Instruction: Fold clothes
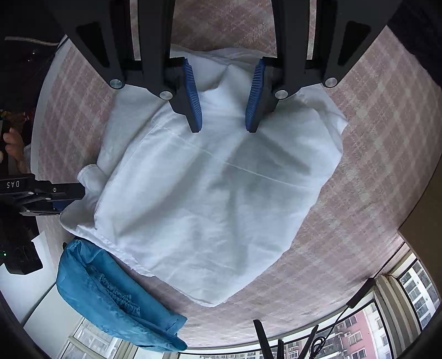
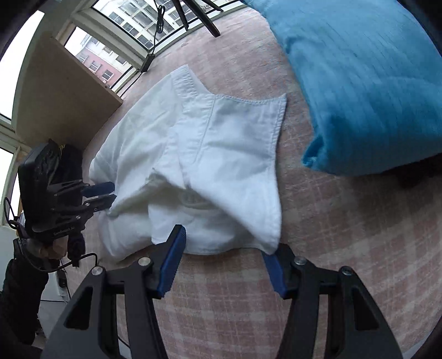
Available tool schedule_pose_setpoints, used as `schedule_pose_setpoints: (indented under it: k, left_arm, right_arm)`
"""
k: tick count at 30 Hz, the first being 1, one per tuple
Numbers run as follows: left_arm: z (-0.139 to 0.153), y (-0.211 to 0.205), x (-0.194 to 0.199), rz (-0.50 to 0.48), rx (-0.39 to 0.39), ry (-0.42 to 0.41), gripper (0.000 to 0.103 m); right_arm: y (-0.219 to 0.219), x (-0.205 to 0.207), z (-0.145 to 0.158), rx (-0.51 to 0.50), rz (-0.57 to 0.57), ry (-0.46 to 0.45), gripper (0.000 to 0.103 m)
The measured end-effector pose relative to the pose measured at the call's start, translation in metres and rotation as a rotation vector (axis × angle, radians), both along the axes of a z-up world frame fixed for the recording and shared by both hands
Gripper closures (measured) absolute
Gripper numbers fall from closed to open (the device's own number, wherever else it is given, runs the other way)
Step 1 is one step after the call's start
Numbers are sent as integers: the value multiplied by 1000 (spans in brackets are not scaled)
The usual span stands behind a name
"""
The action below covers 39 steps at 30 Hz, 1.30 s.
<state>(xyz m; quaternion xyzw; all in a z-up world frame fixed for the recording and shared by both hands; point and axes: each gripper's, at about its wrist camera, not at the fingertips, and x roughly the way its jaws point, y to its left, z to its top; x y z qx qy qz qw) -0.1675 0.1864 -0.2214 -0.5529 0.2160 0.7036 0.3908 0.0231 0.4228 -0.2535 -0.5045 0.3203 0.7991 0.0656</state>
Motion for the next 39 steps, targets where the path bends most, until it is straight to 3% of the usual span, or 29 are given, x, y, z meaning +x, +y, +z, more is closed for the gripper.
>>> schedule_pose_setpoints:
  k: [2, 3, 6, 9, 11, 14, 18, 21, 25, 27, 31, 34, 39]
  left_arm:
    - [0, -2, 2, 1, 5, 0, 71]
    - [0, -3, 3, -2, 6, 2, 71]
    - [0, -5, 5, -6, 13, 2, 71]
    - [1, -8, 7, -9, 24, -5, 71]
    - [1, -9, 8, -6, 27, -11, 71]
    - [1, -11, 11, -8, 29, -10, 71]
    - [1, -11, 18, -21, 18, 4, 70]
    - [1, -13, 21, -26, 20, 0, 70]
    - [1, -14, 26, -35, 13, 1, 70]
    - [1, -14, 28, -42, 7, -1, 70]
    - [2, -12, 31, -51, -18, -16, 70]
    - [19, -11, 38, -64, -36, -3, 70]
    - [57, -6, 54, -103, -52, 38, 70]
  right_arm:
    - [-5, -9, 3, 32, 27, -5, 90]
    - [-8, -13, 7, 51, 48, -9, 93]
    - [-16, -24, 42, 225, 144, 4, 98]
    - [-22, -37, 104, 497, 251, 55, 99]
    - [-28, -47, 143, 603, 329, 118, 99]
    - [-54, -53, 166, 799, 429, 130, 99]
    - [-45, -33, 124, 671, 452, 6, 99]
    - [-26, -2, 81, 491, 371, -95, 99]
    - [4, 42, 61, 209, 171, -27, 95]
    - [9, 52, 50, 121, 110, 1, 87]
    - [10, 47, 28, 23, 45, 28, 81]
    - [10, 38, 16, -66, 16, 56, 76]
    - [1, 26, 9, -40, 13, 72, 75]
